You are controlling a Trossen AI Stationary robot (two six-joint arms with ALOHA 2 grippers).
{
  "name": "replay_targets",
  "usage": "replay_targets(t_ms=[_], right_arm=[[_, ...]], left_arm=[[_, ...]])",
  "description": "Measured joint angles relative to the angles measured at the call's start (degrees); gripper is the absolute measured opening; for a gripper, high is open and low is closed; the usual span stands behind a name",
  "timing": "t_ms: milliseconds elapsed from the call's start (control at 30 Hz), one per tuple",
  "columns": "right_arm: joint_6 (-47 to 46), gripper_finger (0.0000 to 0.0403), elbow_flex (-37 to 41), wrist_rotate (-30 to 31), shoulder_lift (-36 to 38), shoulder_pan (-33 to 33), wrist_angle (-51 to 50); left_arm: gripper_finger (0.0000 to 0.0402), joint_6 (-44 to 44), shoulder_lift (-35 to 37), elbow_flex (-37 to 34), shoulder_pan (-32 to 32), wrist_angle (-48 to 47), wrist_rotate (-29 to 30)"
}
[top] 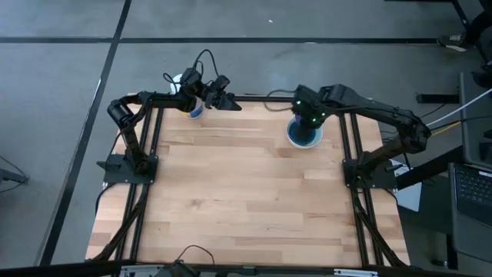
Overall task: Nest bowls inside each other
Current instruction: Stack the deep blue bowl l on top of the light blue bowl
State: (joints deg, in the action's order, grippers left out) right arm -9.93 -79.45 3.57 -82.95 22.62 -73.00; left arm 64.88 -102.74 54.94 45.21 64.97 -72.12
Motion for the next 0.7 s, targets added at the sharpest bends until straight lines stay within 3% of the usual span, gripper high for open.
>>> replay_targets(t_ms=[300,700], right_arm=[[1.5,0.0001,-2.5,-1.0,-11.7,-4.9,-5.5],[2.6,0.0001,-2.6,2.3,-13.2,-2.5,-4.6]], left_arm=[[0.0029,-1.7,0.0,0.0,-0.3,-0.1,-0.3],[0.0028,-3.7,0.0,0.0,-0.5,0.8,-0.4]])
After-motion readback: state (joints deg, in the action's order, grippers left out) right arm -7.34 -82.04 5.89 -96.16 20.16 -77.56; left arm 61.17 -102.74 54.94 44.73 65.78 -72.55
